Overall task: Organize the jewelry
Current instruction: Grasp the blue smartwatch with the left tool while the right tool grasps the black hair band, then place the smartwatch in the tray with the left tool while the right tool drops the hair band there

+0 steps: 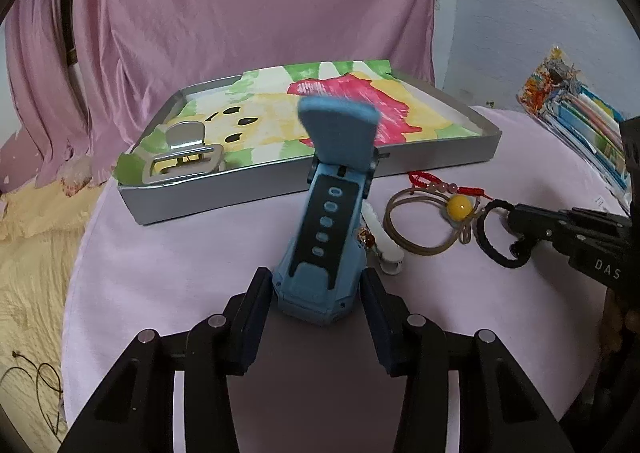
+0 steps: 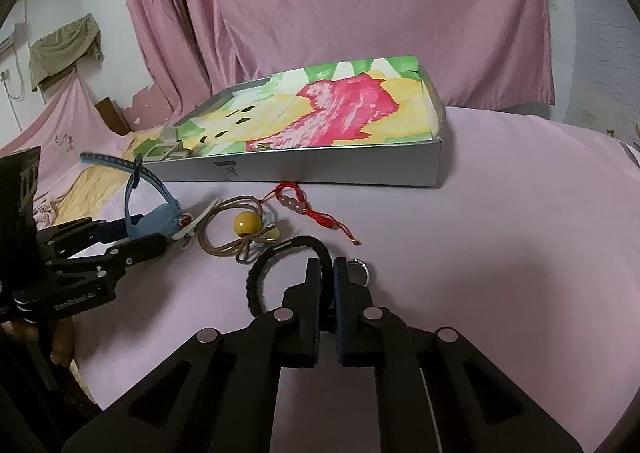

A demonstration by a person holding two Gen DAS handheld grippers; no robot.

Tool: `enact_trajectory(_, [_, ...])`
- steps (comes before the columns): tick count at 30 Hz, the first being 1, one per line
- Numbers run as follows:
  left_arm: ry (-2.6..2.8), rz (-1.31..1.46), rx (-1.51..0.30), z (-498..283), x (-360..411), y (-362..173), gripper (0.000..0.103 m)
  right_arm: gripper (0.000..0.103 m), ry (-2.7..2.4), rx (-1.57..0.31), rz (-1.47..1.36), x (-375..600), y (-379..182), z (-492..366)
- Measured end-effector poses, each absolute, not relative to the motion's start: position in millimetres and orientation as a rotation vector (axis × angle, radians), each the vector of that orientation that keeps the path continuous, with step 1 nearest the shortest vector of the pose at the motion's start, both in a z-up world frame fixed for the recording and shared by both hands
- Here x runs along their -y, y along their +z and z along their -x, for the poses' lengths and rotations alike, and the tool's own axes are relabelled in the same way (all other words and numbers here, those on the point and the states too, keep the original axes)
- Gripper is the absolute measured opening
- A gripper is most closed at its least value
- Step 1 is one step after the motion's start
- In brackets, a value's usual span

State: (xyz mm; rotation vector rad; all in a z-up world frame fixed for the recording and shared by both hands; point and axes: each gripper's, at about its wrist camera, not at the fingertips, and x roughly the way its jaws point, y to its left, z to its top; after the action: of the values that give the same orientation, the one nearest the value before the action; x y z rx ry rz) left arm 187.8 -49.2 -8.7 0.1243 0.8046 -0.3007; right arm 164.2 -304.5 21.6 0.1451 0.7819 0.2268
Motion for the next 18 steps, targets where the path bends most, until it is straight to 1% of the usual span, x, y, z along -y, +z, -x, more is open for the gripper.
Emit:
enact_trajectory(7, [-0.317, -0.121, -0.783, -179, 51, -6, 0.043, 0.005, 0.228, -0.737, -0.143, 305, 25, -158])
enact_trajectory(12, [-0.325, -0.117, -0.744, -170, 53, -3, 0.043, 0.005, 0.204, -0.662, -0.126, 306, 32, -148])
enact_trajectory(18, [-0.347, -0.051, -0.701, -161, 49, 4, 0.043, 0.005, 0.197, -0.602, -0.129, 309, 41, -139])
